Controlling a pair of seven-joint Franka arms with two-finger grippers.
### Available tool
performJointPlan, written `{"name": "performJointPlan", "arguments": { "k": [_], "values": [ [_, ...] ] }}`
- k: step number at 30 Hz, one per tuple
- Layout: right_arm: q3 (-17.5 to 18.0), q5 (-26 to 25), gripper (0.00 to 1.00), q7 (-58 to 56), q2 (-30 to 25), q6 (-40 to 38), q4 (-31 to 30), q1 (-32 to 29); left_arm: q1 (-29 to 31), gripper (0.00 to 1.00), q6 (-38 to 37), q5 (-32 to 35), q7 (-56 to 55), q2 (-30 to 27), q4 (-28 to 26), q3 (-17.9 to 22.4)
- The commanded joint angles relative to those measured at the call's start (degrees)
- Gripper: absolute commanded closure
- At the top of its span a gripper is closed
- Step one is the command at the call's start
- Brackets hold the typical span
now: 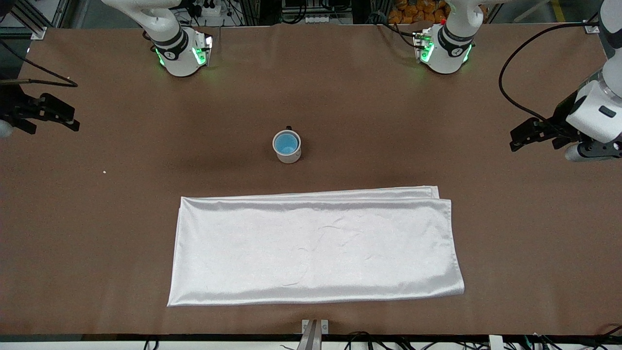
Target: Place blue cup into white mug on table
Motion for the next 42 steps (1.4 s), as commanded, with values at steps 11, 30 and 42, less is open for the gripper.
{"name": "performJointPlan", "arguments": {
  "k": [11,30,42],
  "values": [
    [0.6,0.8,0.0,0.8,1.6,-0.2,1.1,-0.7,0.1,0.0,-0.8,-1.3,2.5,-2.8,-2.2,0.0],
    [0.6,0.7,0.0,0.7,1.7,-0.1,1.2,-0.9,0.4,0.0,-1.6,-1.3,2.7,-3.2,-1.4,0.0],
    [0.6,0.4,0.0,0.7,1.7,0.8,0.8,-0.7,0.3,0.0,-1.8,-0.8,3.0,-3.5,-1.2,0.0]
  ]
}}
